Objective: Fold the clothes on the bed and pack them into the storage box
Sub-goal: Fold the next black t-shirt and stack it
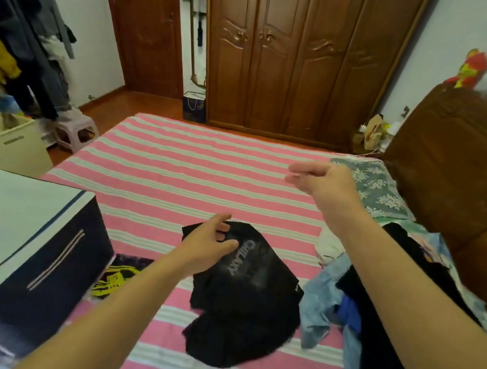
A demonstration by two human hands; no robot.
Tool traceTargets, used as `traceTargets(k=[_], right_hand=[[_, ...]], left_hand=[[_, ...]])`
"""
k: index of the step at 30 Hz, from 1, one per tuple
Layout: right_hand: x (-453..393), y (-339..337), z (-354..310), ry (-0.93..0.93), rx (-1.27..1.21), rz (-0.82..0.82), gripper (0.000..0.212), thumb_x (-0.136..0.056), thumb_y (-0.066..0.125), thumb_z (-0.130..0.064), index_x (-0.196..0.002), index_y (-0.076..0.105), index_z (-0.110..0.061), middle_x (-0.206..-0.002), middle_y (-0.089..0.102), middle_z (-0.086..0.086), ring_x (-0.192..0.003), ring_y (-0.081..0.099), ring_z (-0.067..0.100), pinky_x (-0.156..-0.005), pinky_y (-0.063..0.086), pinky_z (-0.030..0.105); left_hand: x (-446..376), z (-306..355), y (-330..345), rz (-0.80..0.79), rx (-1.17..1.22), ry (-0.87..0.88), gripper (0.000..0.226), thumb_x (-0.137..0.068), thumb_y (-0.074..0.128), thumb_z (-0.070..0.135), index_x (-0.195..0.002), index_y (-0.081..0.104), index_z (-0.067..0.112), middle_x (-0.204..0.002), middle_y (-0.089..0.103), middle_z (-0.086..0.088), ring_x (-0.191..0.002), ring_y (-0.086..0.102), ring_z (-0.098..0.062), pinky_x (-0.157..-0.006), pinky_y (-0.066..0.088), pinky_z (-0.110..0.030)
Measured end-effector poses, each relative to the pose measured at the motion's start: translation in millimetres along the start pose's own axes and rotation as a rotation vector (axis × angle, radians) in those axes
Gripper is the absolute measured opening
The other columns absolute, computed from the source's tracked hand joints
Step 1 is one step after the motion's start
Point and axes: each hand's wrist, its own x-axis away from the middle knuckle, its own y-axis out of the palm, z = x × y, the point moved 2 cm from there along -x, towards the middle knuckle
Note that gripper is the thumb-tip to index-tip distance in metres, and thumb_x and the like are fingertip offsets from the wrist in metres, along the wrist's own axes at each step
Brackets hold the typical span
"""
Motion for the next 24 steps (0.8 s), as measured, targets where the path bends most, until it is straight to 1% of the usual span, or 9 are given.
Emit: traceTargets(k=[2,4,9,12,14,16,19,22,24], right_hand=[[-3.8,-9.8,35.4,0.083,0.064,0.021,0.024,-0.094,0.058,0.005,-0.101,0.074,-0.011,-0.106,0.073,0.006,-0.097,0.073,0.017,-0.095,0.056,0.035],[1.3,-3.9,98.1,0.242,0.160,-0.017,0.021,-0.092,0.060,0.006,-0.097,0.071,-0.012,-0.107,0.072,0.010,-0.091,0.073,0.019,-0.086,0.058,0.035],[54.8,63.6,265.7,0.663,0.430,-0.356,0.010,-0.095,0.059,-0.006,-0.094,0.067,-0.013,-0.086,0.065,0.005,-0.062,0.060,0.013,-0.055,0.045,0.022],[75.0,127.7,349.8,0.663,0.601,-0.647,0.009,-0.091,0.065,-0.015,-0.096,0.071,-0.019,-0.096,0.069,0.002,-0.075,0.064,0.015,-0.070,0.056,0.029],[69.9,188.0,408.7,0.580,0.684,-0.780,0.026,-0.092,0.066,-0.024,-0.117,0.068,-0.020,-0.132,0.056,0.012,-0.097,0.065,0.026,-0.087,0.055,0.034],[52.2,247.5,457.1,0.404,0.877,-0.842,0.039,-0.096,0.058,-0.029,-0.135,0.058,-0.029,-0.161,0.016,0.011,-0.137,0.038,0.037,-0.108,0.042,0.041],[12.5,312.1,508.5,0.085,1.237,-0.813,0.042,-0.099,0.049,-0.031,-0.141,0.052,-0.032,-0.167,-0.014,0.005,-0.151,-0.006,0.039,-0.120,0.019,0.051],[-17.9,318.7,524.3,0.001,1.371,-0.709,0.044,-0.098,0.050,-0.024,-0.142,0.051,-0.016,-0.166,0.013,0.007,-0.153,0.005,0.035,-0.122,0.009,0.050],[-26.1,296.4,492.6,0.089,1.094,-0.583,0.031,-0.099,0.049,-0.014,-0.127,0.064,-0.009,-0.148,0.046,0.010,-0.141,0.037,0.030,-0.115,0.027,0.042]], left_hand=[[1.4,-27.2,-6.9,0.030,-0.012,-0.089,0.052,-0.097,0.066,0.021,-0.145,0.046,0.023,-0.130,0.060,-0.002,-0.109,0.062,-0.018,-0.075,0.049,-0.019],[14.9,-76.0,-9.7,0.035,-0.023,-0.244,0.044,-0.097,0.065,0.018,-0.139,0.053,0.016,-0.121,0.065,-0.004,-0.102,0.065,-0.018,-0.079,0.052,-0.027],[65.0,-202.4,3.7,-0.056,0.057,-0.694,0.037,-0.096,0.063,0.009,-0.133,0.057,0.006,-0.099,0.066,-0.011,-0.084,0.064,-0.023,-0.073,0.048,-0.032],[70.9,-247.3,5.1,-0.024,0.013,-0.766,0.031,-0.097,0.060,0.010,-0.129,0.060,0.010,-0.103,0.068,-0.011,-0.081,0.066,-0.024,-0.066,0.047,-0.028],[63.0,-281.7,2.0,-0.005,-0.071,-0.740,0.024,-0.098,0.057,0.015,-0.121,0.061,0.021,-0.106,0.069,-0.006,-0.081,0.067,-0.022,-0.060,0.047,-0.025],[56.2,-310.9,-1.4,-0.025,-0.155,-0.704,0.022,-0.099,0.055,0.018,-0.118,0.060,0.027,-0.106,0.066,0.006,-0.079,0.066,-0.017,-0.054,0.046,-0.019],[58.0,-348.9,-8.2,-0.031,-0.175,-0.671,0.021,-0.101,0.055,0.021,-0.118,0.062,0.031,-0.110,0.062,0.016,-0.091,0.067,-0.012,-0.060,0.049,-0.018],[74.3,-361.9,-21.7,0.029,-0.118,-0.674,0.020,-0.101,0.056,0.023,-0.114,0.065,0.036,-0.113,0.064,0.018,-0.097,0.066,-0.007,-0.078,0.053,-0.027],[83.1,-352.5,-30.7,0.058,-0.071,-0.666,0.021,-0.101,0.057,0.023,-0.110,0.065,0.039,-0.113,0.066,0.017,-0.101,0.067,-0.008,-0.086,0.054,-0.032]])
